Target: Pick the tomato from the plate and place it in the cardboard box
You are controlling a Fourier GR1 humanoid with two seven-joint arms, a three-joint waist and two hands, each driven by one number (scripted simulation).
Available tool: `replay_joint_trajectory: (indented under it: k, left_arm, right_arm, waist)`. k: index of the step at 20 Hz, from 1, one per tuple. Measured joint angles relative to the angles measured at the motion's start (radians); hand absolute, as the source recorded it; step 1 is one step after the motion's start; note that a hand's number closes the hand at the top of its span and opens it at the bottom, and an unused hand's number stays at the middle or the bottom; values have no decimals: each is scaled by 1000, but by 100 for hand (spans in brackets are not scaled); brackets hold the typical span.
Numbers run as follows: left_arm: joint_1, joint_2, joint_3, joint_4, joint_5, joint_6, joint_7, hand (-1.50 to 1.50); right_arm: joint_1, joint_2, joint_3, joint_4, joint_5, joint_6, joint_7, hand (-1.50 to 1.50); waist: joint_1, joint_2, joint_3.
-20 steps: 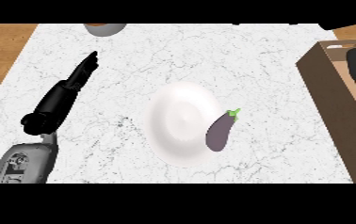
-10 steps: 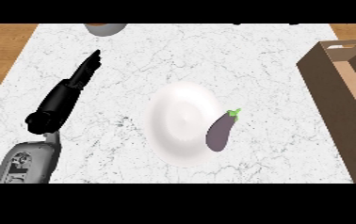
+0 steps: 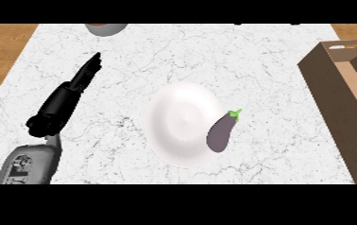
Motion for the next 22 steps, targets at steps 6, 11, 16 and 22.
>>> replay_joint_trajectory:
  k: [6,11,16,22]
  left_arm:
    - [-12,1,10,21,-4,-4,-13,0]
    - [9,-7,2,-4,-10,-1,-6,0]
    - [10,-4,11,-4,-9,3,-2,0]
    - [27,-8,4,-27,-13,1,-2,0]
  right_arm:
    - [43,-21,-31,21,-78,107,-136,-150]
    - [42,6,-121,-17,-167,1,-269,-150]
    - [-18,56,-337,-51,-353,-147,-323,-150]
    - [12,59,-542,-44,-521,-240,-371,-150]
  waist:
    - [-1,-1,0]
    - [-3,-3,1]
    - [-17,-9,3]
    - [-12,-5,1]
